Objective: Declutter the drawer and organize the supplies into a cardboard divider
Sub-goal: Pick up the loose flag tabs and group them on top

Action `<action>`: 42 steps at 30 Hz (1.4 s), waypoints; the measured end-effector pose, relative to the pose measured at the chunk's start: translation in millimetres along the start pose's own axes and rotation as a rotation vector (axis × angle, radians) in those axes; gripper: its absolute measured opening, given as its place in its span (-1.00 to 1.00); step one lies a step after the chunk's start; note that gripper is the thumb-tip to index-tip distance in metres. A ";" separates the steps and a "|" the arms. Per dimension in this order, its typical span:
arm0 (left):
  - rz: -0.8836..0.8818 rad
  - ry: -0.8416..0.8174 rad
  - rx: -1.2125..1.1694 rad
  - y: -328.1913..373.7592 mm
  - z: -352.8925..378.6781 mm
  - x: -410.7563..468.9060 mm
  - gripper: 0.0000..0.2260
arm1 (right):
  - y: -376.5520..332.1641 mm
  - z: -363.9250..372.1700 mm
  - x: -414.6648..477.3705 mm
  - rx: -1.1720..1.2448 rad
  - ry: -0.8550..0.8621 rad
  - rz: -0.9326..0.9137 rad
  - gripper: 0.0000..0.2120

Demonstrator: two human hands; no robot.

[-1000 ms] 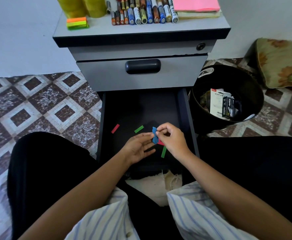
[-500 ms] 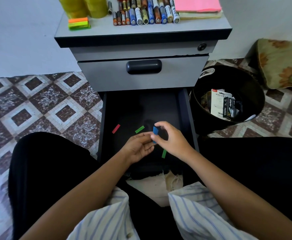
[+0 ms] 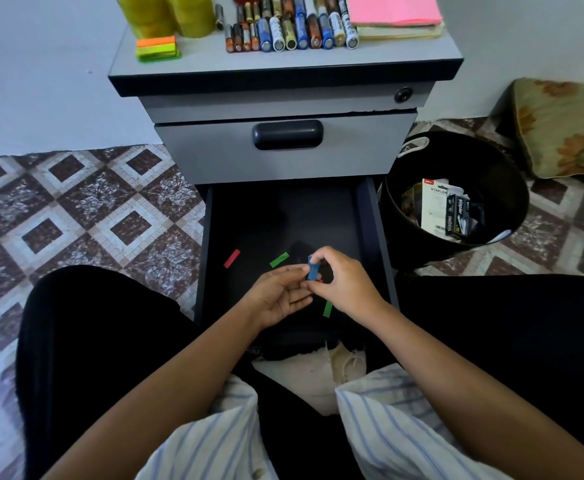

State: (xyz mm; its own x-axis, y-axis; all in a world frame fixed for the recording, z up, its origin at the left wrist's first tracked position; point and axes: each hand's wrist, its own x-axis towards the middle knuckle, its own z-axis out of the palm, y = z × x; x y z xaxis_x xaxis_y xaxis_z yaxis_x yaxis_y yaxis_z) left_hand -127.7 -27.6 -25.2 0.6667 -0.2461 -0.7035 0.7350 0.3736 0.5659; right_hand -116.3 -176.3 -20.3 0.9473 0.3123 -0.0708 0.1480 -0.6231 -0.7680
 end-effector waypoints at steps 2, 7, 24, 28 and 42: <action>0.000 0.005 0.038 0.3 1.2 -0.8 -0.81 | 0.3 0.3 0.2 -0.016 0.012 0.012 -0.73; 0.006 0.047 0.064 1.1 2.5 -2.7 -0.87 | -0.3 -3.7 -0.4 -0.028 -0.076 0.034 -0.65; 0.438 0.259 0.298 114.5 5.4 -52.7 -0.90 | -99.4 -35.1 75.1 0.229 0.278 -0.015 -0.89; 0.733 0.512 0.460 184.2 -1.6 -83.2 -0.94 | -173.6 -45.9 117.2 0.180 0.367 -0.210 -0.88; 0.841 0.958 0.838 271.1 -24.8 -87.0 -0.82 | -246.9 -10.7 188.6 -0.302 0.510 -0.086 -0.80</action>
State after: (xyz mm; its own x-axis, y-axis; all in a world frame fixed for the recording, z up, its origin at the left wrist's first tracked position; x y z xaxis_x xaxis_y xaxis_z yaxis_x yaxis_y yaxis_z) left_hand 10.4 117.3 178.8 0.8272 0.5494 0.1178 0.2714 -0.5743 0.7723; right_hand 28.9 28.9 162.8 0.9341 0.0340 0.3553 0.2337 -0.8106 -0.5369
